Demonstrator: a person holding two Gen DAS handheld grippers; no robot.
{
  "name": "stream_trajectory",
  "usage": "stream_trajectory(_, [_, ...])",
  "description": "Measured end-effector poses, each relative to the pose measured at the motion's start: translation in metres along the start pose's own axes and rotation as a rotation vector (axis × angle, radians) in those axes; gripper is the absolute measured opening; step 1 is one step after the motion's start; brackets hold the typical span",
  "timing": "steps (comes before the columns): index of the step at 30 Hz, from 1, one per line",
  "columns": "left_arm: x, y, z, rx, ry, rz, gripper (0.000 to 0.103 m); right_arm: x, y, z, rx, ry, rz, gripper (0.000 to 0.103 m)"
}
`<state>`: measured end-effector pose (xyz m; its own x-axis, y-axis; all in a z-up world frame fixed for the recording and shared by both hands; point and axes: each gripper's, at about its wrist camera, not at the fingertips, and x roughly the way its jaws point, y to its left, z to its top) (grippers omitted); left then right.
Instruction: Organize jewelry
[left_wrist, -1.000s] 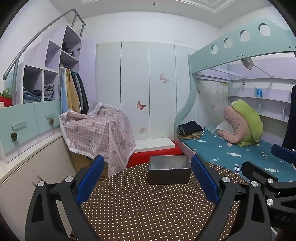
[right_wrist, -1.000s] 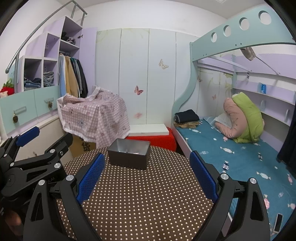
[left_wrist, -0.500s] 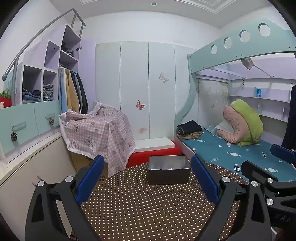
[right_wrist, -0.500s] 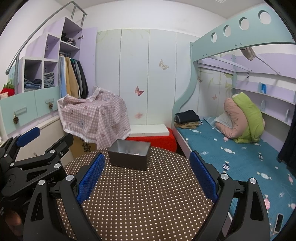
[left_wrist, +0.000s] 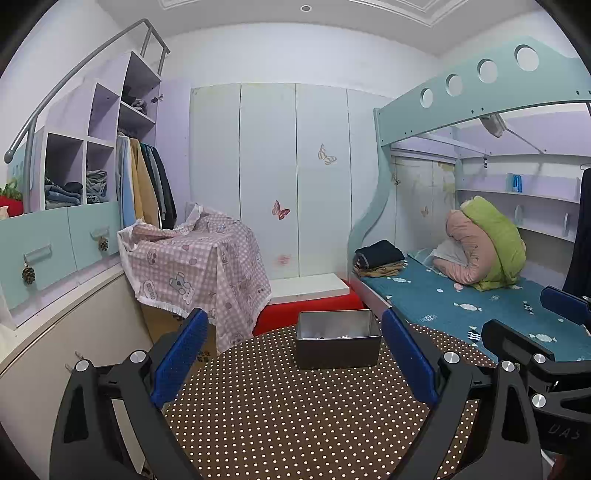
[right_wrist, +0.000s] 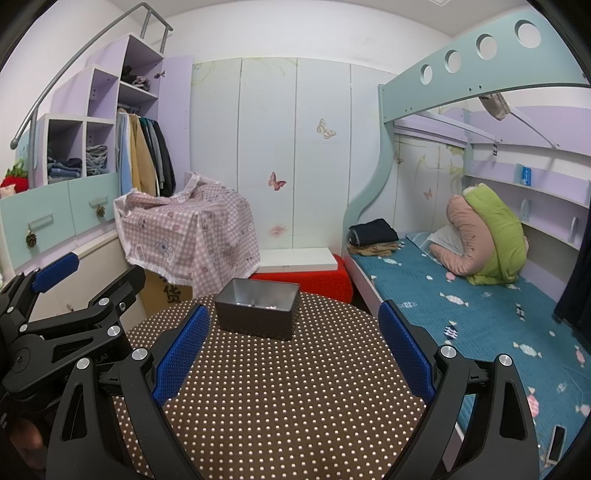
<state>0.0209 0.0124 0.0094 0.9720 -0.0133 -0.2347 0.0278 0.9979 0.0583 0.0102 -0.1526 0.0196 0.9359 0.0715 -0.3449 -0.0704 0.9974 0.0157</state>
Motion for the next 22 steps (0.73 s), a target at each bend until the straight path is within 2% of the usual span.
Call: stream_trajectory(22, [0.0012, 0.0038, 0.0028, -0.002, 0.015, -0.023, 0.092, -0.0005, -0.0017, -0.0020, 0.017, 0.013, 0.007, 0.090])
